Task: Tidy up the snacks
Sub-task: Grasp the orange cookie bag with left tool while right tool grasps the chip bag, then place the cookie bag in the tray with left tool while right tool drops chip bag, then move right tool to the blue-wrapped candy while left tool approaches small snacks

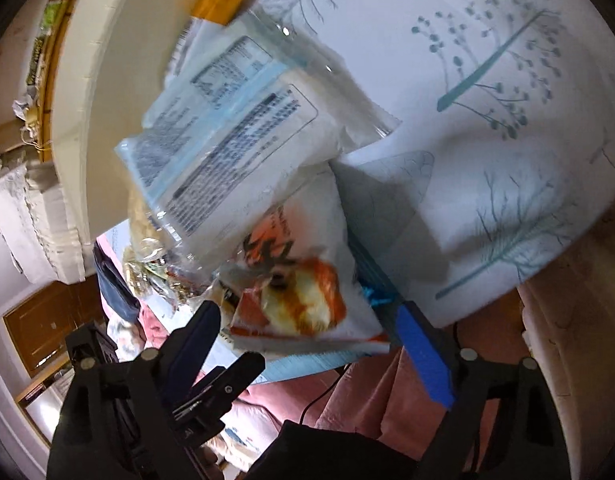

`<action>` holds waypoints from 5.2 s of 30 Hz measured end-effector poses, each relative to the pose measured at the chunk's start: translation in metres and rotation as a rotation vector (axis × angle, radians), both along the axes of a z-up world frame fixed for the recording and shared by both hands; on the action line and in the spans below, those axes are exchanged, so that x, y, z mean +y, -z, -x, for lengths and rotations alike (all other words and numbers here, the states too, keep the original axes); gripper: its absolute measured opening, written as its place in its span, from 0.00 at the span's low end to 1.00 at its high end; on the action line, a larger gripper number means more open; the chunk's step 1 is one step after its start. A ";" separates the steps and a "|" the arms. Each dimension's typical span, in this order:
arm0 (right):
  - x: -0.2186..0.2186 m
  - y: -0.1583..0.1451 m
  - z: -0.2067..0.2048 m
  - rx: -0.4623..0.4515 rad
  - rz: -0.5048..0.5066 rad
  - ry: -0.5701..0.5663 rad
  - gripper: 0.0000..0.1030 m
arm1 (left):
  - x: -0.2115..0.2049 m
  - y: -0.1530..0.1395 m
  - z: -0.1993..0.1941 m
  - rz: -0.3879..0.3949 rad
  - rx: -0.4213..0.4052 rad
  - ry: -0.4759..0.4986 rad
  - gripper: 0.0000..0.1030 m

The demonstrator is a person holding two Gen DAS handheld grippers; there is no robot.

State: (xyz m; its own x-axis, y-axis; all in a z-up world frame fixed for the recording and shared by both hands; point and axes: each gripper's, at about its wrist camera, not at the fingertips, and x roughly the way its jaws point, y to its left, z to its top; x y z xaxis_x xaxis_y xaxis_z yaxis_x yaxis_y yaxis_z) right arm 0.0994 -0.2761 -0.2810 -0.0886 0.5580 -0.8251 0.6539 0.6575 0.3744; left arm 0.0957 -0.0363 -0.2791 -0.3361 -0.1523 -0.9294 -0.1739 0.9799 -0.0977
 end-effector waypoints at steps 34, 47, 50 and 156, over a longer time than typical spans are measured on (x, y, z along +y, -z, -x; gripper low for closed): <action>0.014 0.003 -0.020 0.043 -0.110 0.017 0.50 | 0.041 0.026 -0.020 0.081 0.045 -0.131 0.83; 0.056 -0.064 0.003 -0.168 -0.058 0.084 0.50 | 0.104 -0.063 -0.027 0.127 -0.105 -0.073 0.83; 0.061 -0.082 0.005 -0.237 -0.031 0.089 0.50 | 0.113 -0.091 -0.031 0.137 -0.147 -0.049 0.83; 0.096 -0.125 0.074 -0.647 0.482 0.247 0.81 | 0.117 -0.143 -0.017 0.205 -0.753 0.473 0.88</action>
